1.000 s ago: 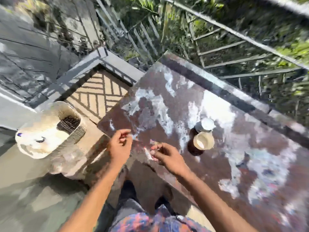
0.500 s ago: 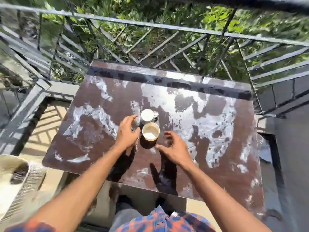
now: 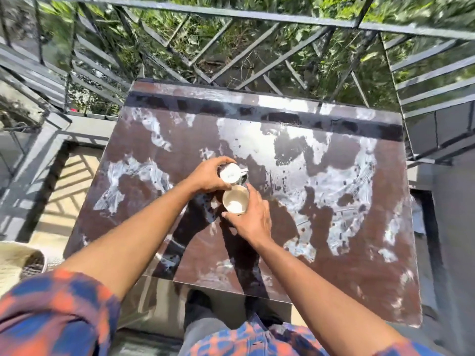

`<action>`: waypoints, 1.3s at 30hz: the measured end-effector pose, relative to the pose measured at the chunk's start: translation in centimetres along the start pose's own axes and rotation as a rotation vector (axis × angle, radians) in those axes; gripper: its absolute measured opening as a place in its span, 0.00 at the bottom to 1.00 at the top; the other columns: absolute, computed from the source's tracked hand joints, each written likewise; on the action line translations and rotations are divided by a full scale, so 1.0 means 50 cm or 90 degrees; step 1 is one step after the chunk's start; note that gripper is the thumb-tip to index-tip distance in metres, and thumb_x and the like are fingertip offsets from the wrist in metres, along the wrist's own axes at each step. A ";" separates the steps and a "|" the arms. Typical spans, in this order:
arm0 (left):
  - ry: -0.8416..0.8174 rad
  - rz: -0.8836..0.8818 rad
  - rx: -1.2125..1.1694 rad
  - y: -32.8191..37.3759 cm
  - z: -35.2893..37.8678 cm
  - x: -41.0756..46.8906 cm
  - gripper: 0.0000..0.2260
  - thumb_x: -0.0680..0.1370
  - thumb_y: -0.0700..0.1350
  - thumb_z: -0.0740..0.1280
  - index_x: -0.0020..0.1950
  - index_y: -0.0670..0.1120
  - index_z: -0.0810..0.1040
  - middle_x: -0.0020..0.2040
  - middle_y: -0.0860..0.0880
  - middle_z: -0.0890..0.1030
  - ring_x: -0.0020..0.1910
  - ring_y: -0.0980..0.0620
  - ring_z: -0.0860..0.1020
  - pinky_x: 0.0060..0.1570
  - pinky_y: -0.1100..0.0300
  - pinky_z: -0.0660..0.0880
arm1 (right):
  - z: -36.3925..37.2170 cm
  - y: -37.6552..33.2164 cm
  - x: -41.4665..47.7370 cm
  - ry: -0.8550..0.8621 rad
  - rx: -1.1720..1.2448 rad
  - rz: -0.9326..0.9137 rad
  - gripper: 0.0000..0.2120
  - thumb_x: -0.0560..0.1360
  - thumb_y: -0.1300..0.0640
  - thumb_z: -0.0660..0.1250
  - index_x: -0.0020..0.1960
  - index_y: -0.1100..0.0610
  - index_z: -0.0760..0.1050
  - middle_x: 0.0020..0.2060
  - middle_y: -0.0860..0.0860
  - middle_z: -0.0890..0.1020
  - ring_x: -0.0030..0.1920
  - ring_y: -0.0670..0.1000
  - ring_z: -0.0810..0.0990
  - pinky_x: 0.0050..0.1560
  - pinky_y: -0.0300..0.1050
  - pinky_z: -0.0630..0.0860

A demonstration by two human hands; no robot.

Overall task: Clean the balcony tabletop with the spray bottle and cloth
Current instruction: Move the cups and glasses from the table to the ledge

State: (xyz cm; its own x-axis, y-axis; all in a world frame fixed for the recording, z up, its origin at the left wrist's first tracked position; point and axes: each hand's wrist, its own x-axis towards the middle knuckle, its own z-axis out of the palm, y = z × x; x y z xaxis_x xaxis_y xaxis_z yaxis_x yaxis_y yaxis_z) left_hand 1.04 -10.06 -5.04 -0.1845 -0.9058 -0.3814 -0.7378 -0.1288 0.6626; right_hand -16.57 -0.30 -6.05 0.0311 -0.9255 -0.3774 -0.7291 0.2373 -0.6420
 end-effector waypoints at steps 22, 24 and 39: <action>0.578 -0.465 -0.300 -0.391 -0.081 -0.708 0.23 0.67 0.47 0.82 0.57 0.55 0.78 0.50 0.50 0.83 0.48 0.51 0.82 0.44 0.69 0.76 | 0.285 -0.265 -0.125 -0.264 -0.062 -0.356 0.35 0.63 0.33 0.75 0.66 0.42 0.69 0.60 0.39 0.77 0.59 0.43 0.75 0.57 0.41 0.72; 0.585 -0.547 -0.333 -0.462 -0.032 -0.775 0.25 0.63 0.57 0.81 0.57 0.58 0.76 0.52 0.51 0.85 0.49 0.48 0.84 0.51 0.54 0.82 | 0.352 -0.316 -0.154 -0.313 -0.058 -0.424 0.34 0.65 0.37 0.76 0.67 0.44 0.70 0.61 0.41 0.78 0.60 0.43 0.75 0.57 0.37 0.70; 0.417 -0.680 -0.346 -0.685 0.090 -0.694 0.31 0.78 0.34 0.66 0.79 0.33 0.59 0.80 0.37 0.61 0.80 0.40 0.58 0.72 0.62 0.51 | 0.714 -0.577 -0.090 -0.371 -0.308 -0.671 0.38 0.62 0.31 0.72 0.66 0.48 0.71 0.55 0.50 0.82 0.56 0.57 0.79 0.54 0.57 0.76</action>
State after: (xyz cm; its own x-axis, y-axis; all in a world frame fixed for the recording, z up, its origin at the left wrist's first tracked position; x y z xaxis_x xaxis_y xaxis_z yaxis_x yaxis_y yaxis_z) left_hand 29.78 27.61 -17.38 0.7607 -0.2700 -0.5903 0.0482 -0.8834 0.4662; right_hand 28.74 7.55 -9.67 0.9395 -0.3071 -0.1517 -0.3386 -0.7656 -0.5469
